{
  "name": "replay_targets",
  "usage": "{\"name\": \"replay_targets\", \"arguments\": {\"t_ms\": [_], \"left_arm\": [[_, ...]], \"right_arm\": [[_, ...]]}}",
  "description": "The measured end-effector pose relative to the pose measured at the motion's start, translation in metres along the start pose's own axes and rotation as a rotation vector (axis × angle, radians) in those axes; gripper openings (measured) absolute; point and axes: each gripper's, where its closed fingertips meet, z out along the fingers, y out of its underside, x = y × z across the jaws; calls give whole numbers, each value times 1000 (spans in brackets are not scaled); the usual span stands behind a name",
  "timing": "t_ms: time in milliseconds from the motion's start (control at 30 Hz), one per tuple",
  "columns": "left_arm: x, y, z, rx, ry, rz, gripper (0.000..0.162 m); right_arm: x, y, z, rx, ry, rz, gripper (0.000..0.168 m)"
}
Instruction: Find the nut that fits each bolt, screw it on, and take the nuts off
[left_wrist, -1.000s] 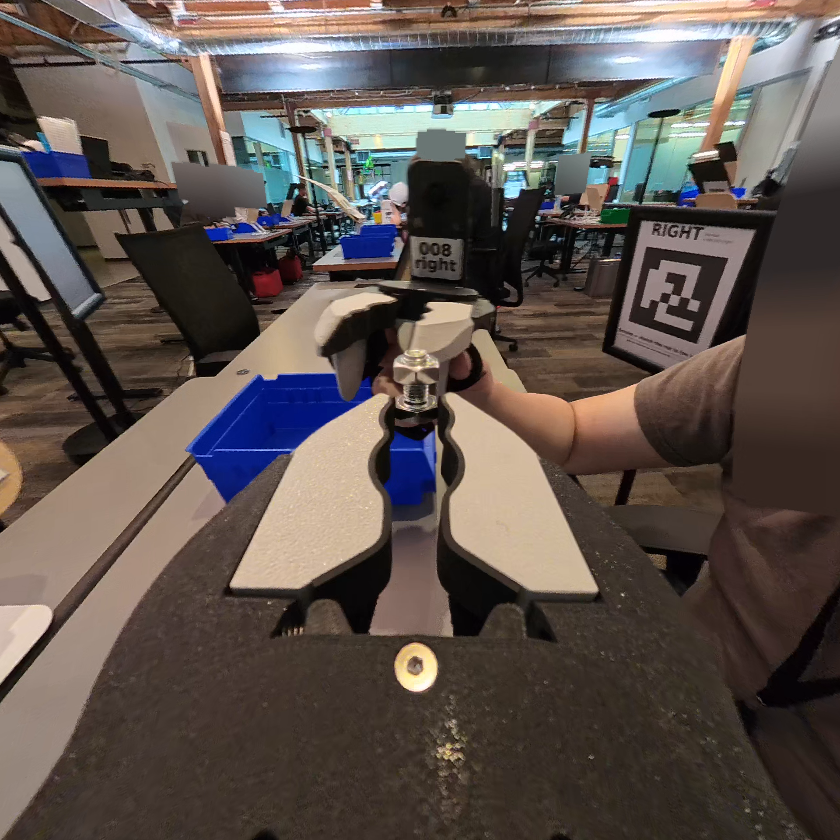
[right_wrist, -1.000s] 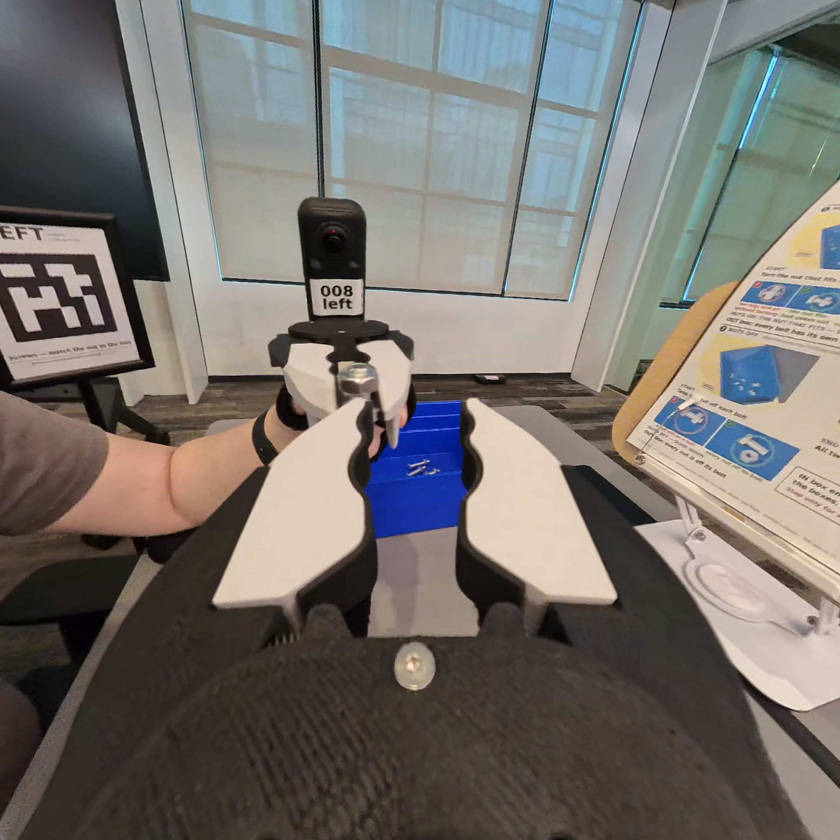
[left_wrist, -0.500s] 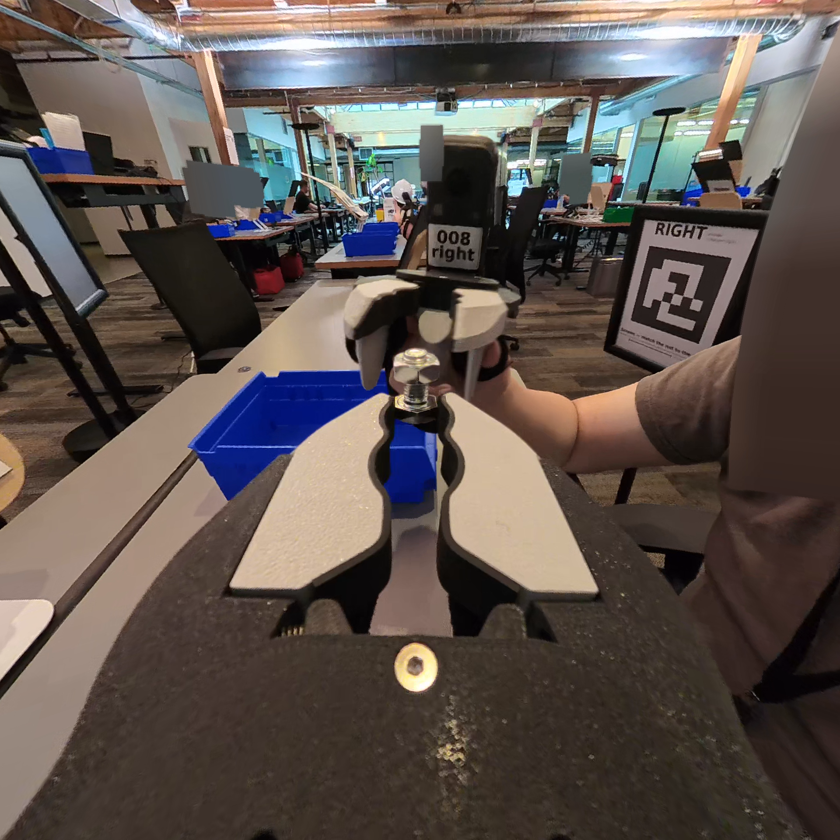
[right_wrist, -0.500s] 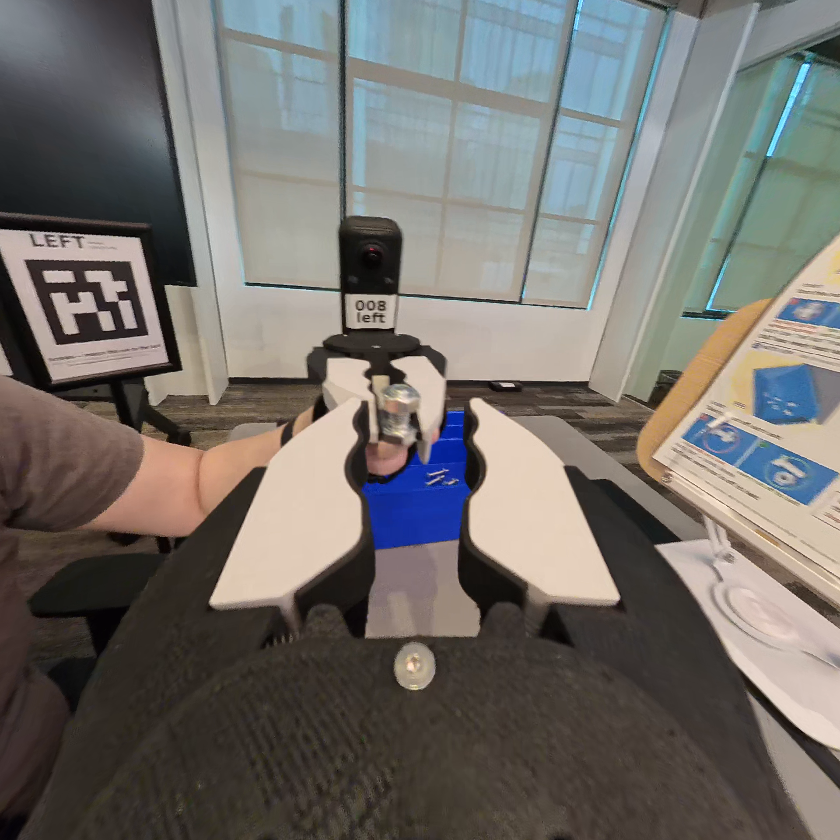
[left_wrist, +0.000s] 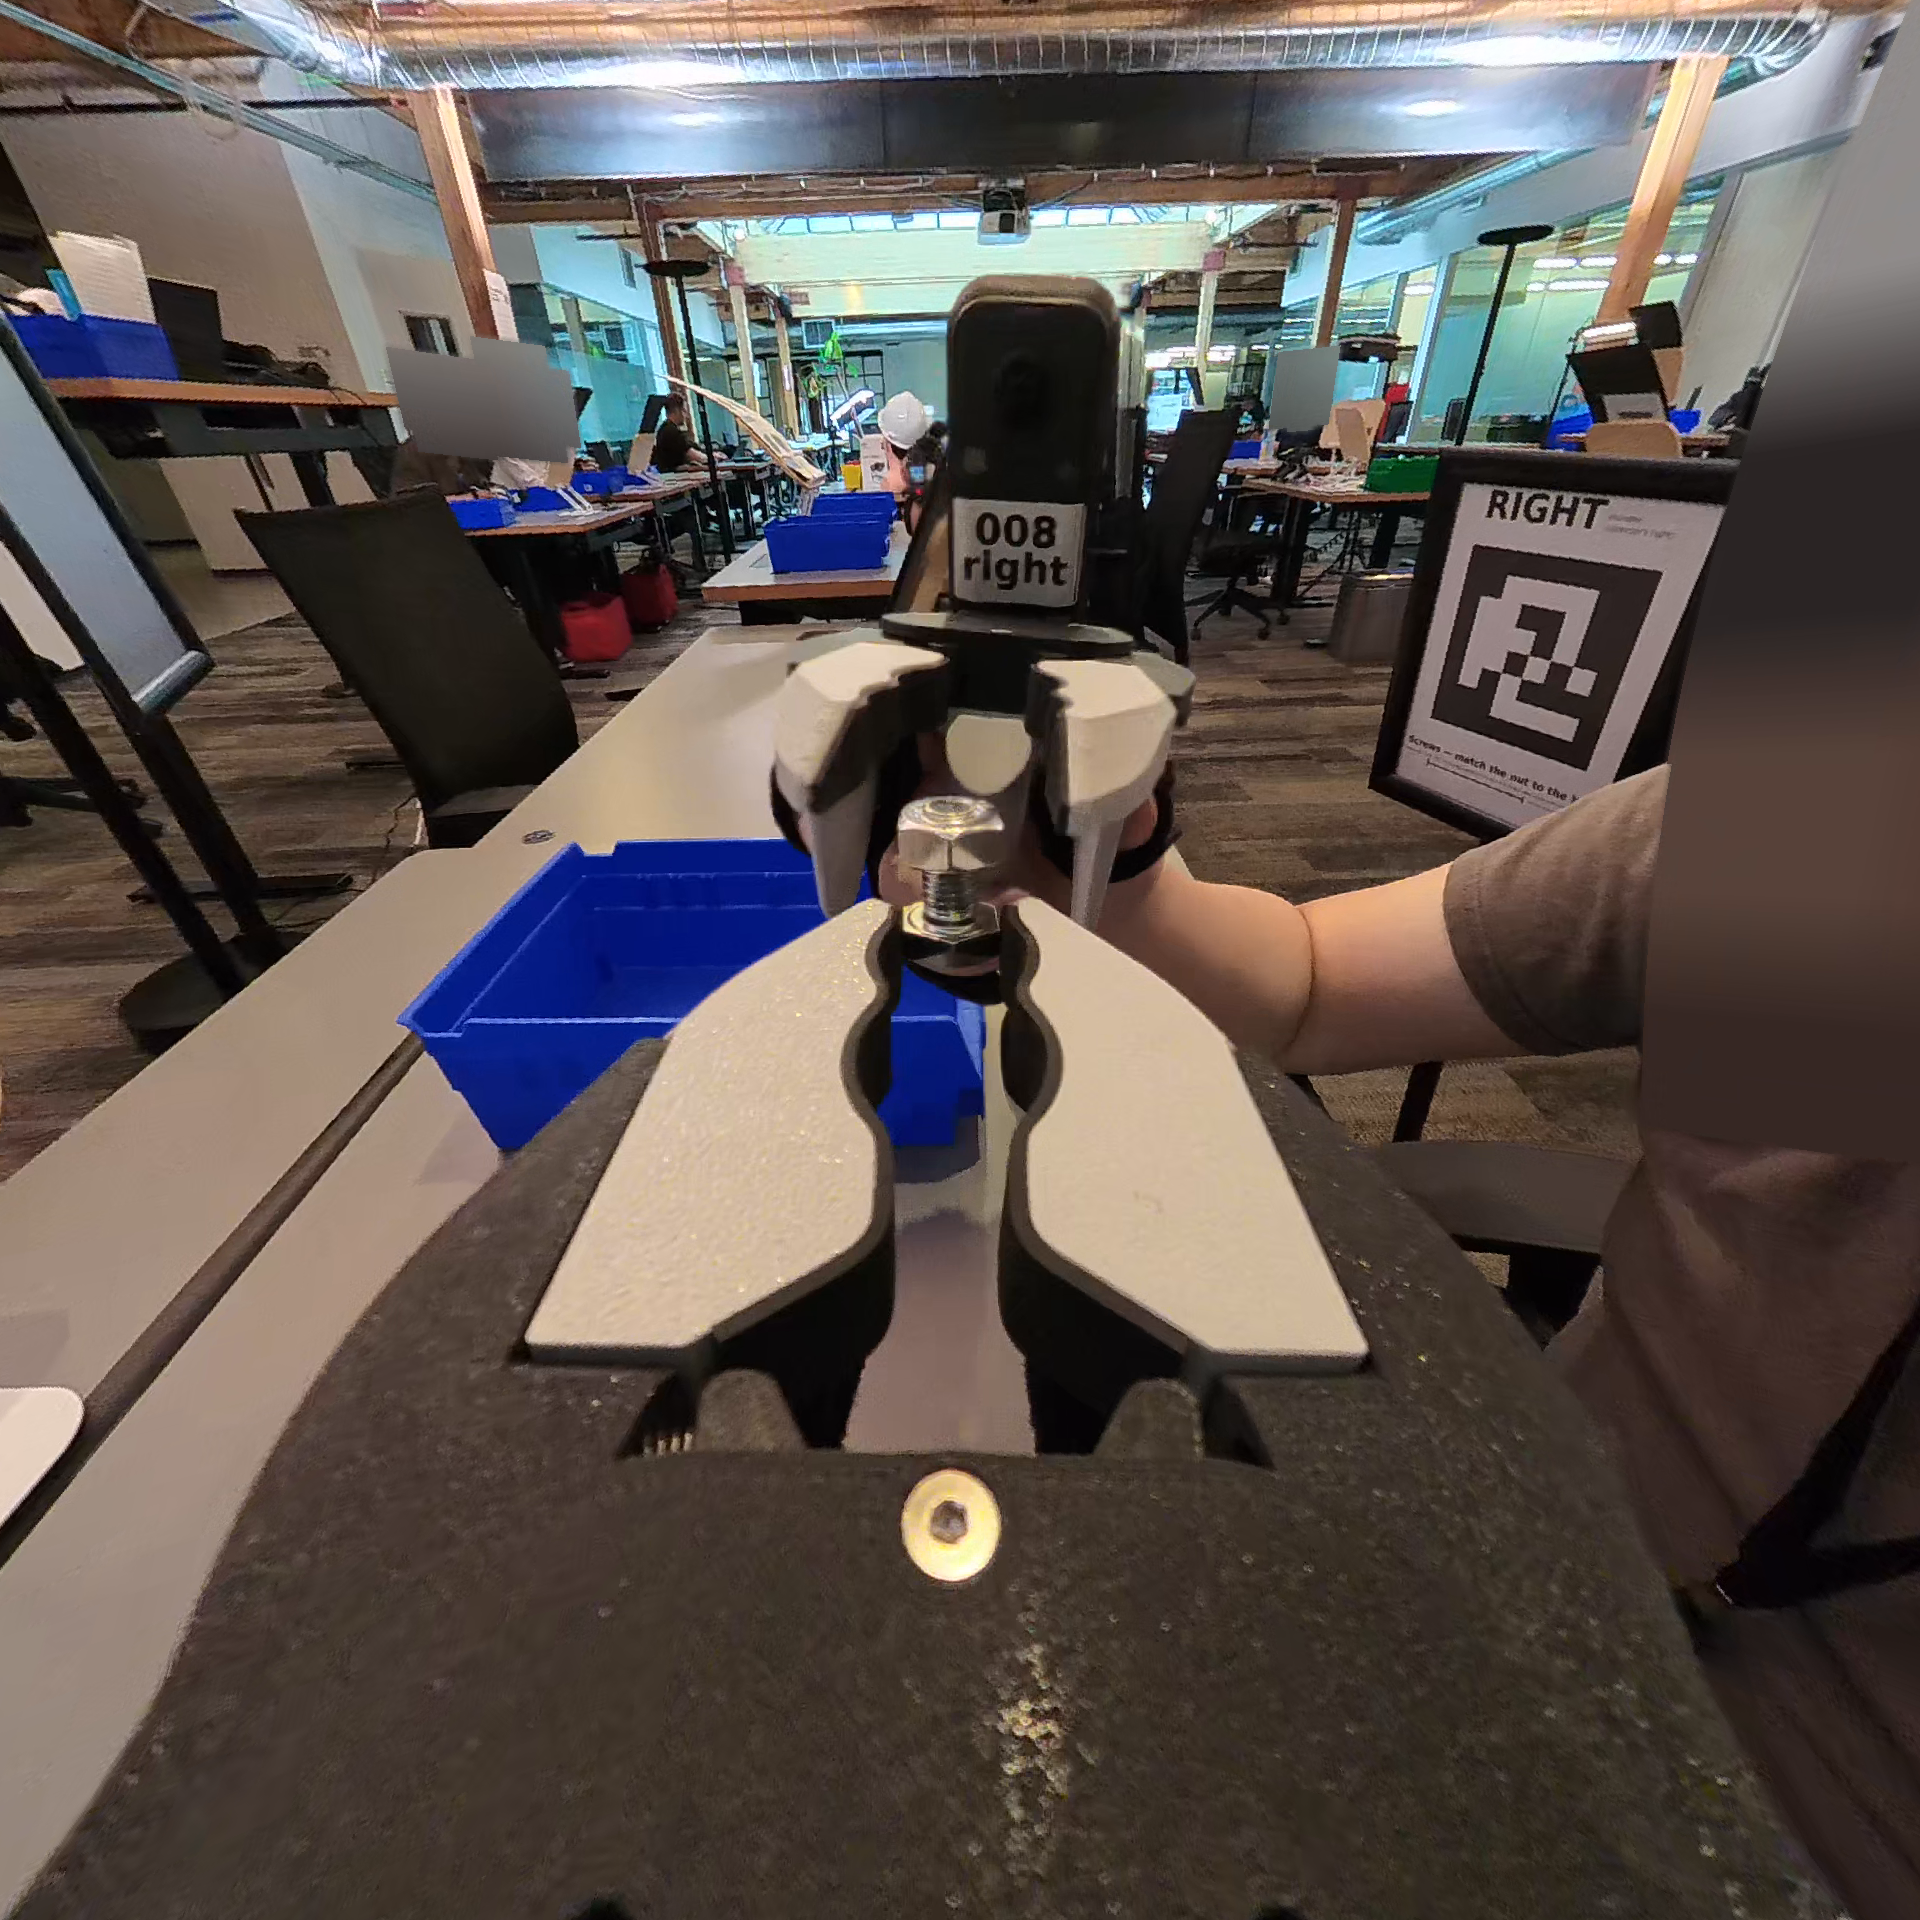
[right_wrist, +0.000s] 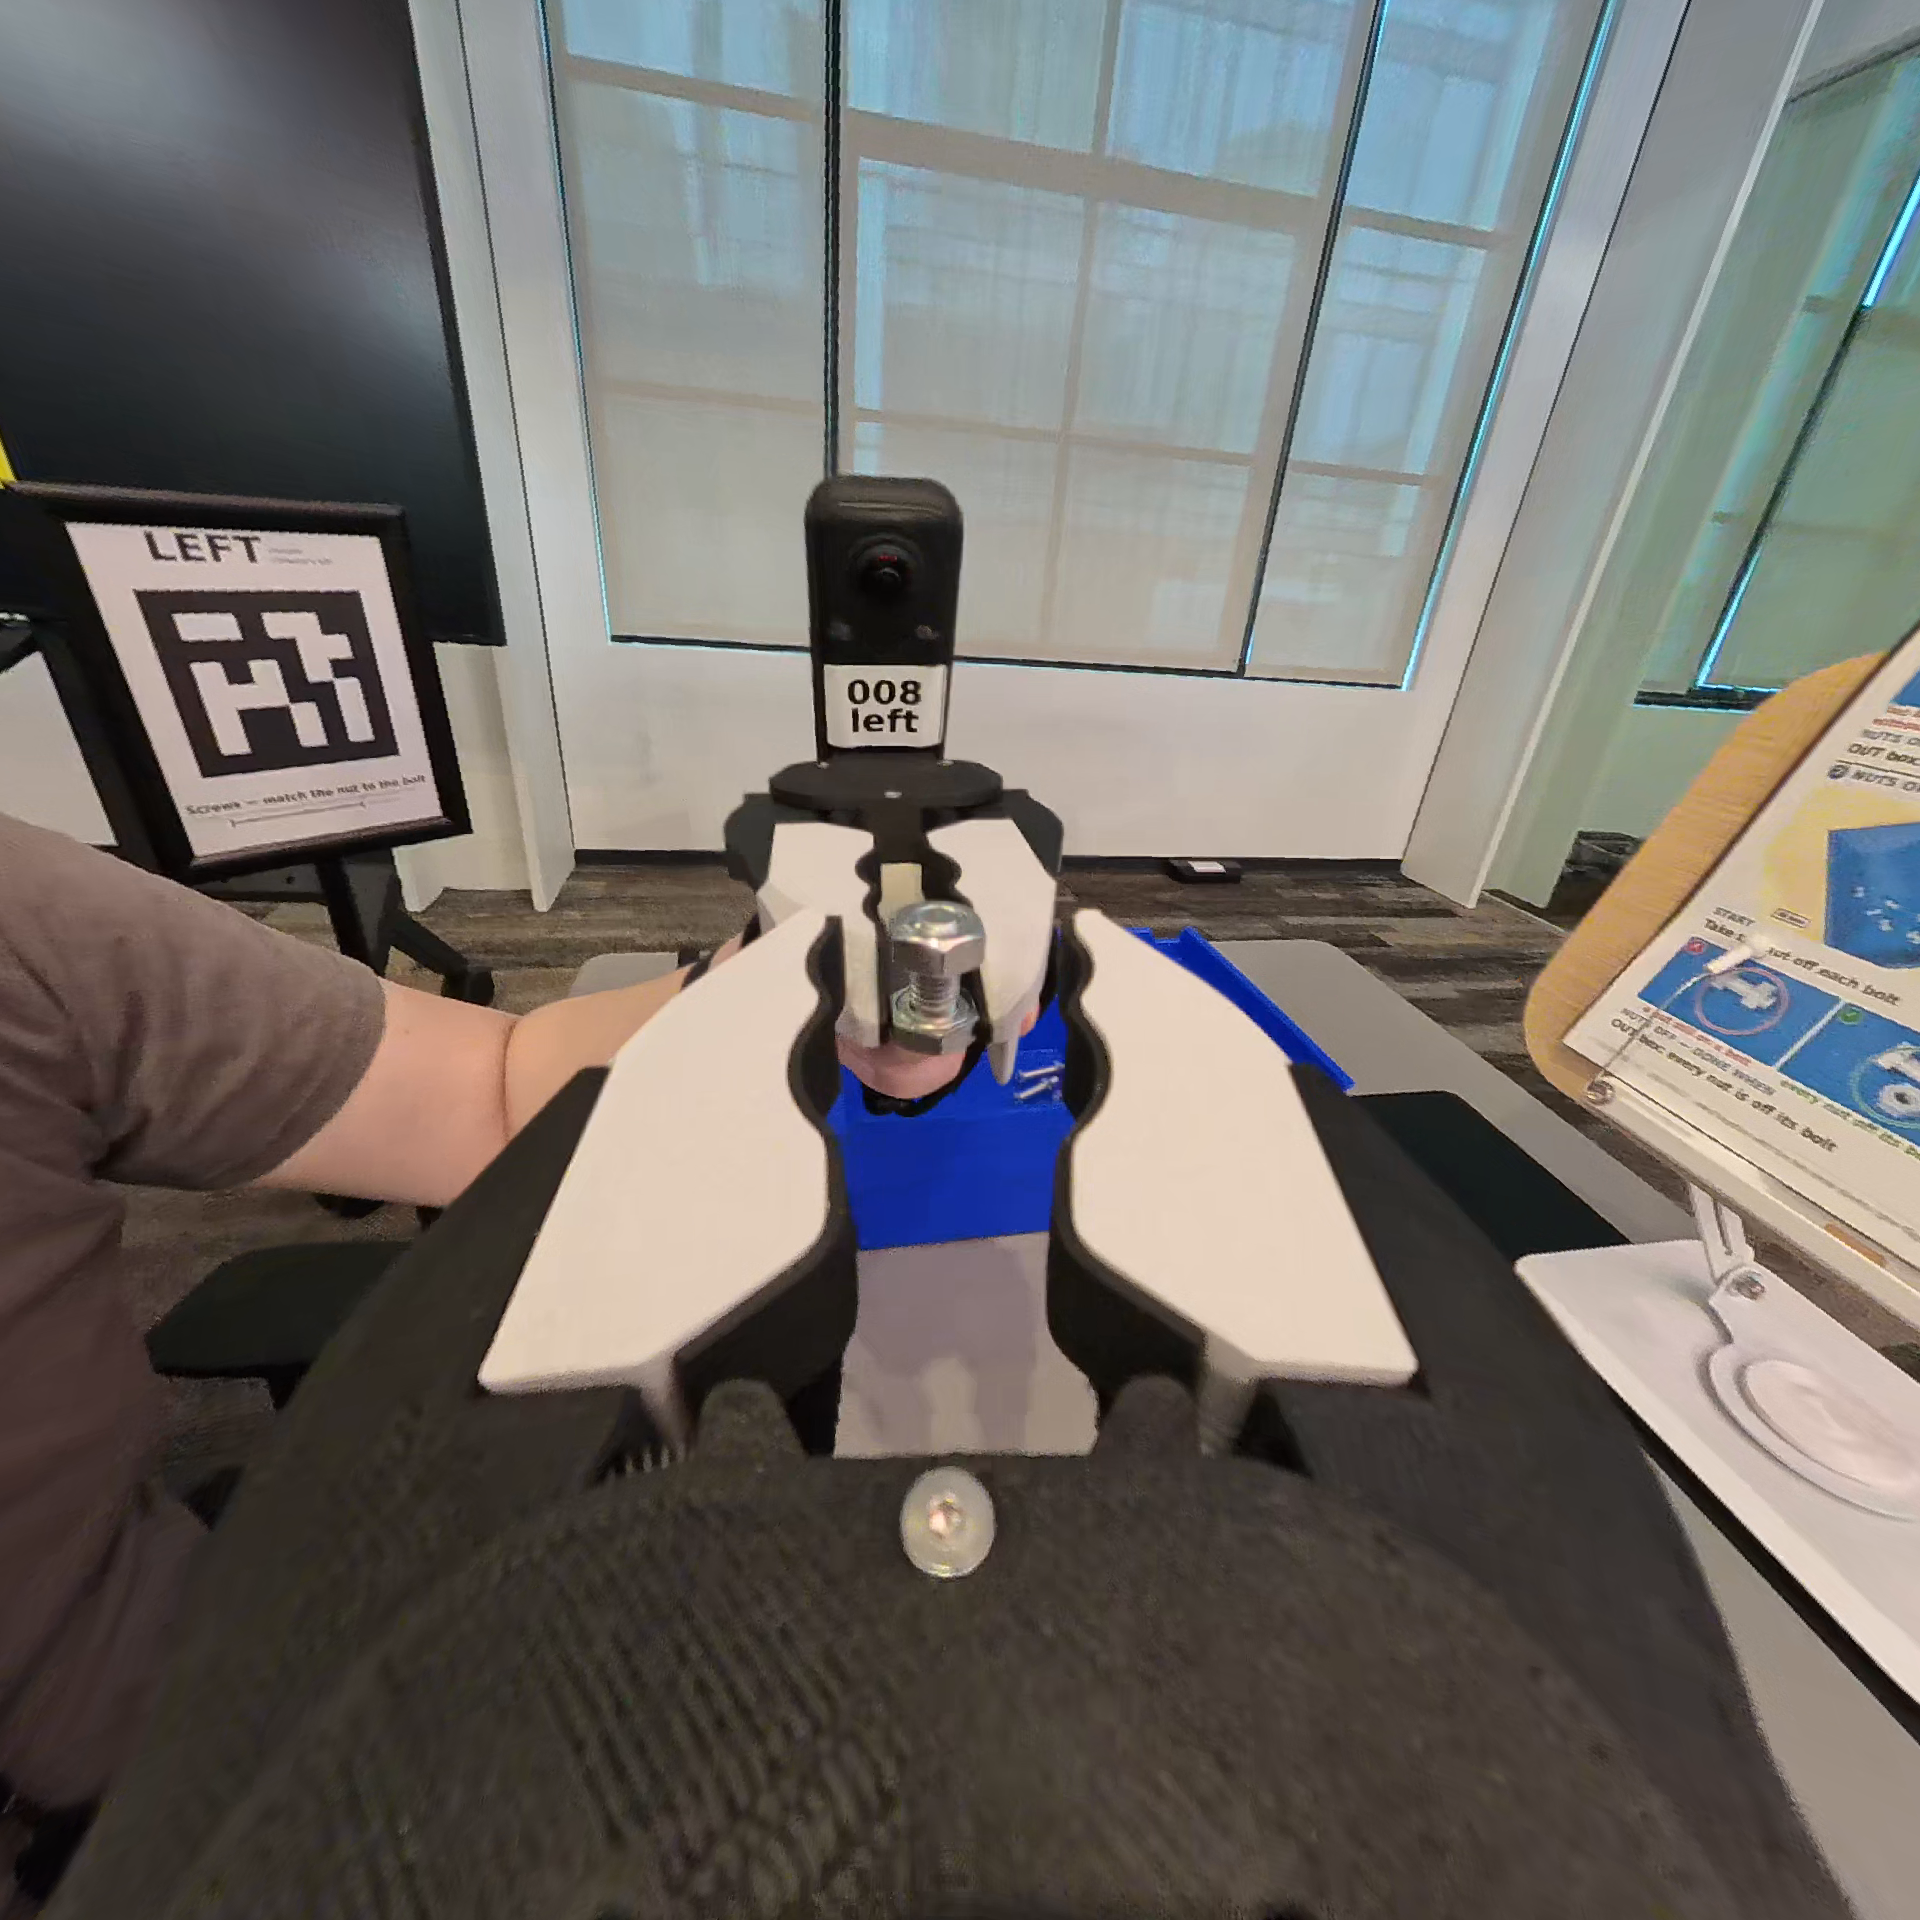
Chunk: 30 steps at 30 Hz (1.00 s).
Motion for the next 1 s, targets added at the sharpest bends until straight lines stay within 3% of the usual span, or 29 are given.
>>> {"name": "replay_targets", "arguments": {"t_ms": [367,767,1000], "left_arm": [[4,-9,5,96,21,-67,17],[18,-23,6,87,4,-152,17],[26,-24,10,56,-26,-66,17]], "right_arm": [[6,-14,-12,46,2,40,37],[-2,-23,-17,16,14,52,37],[-14,-25,-9,14,11,38,38]]}}
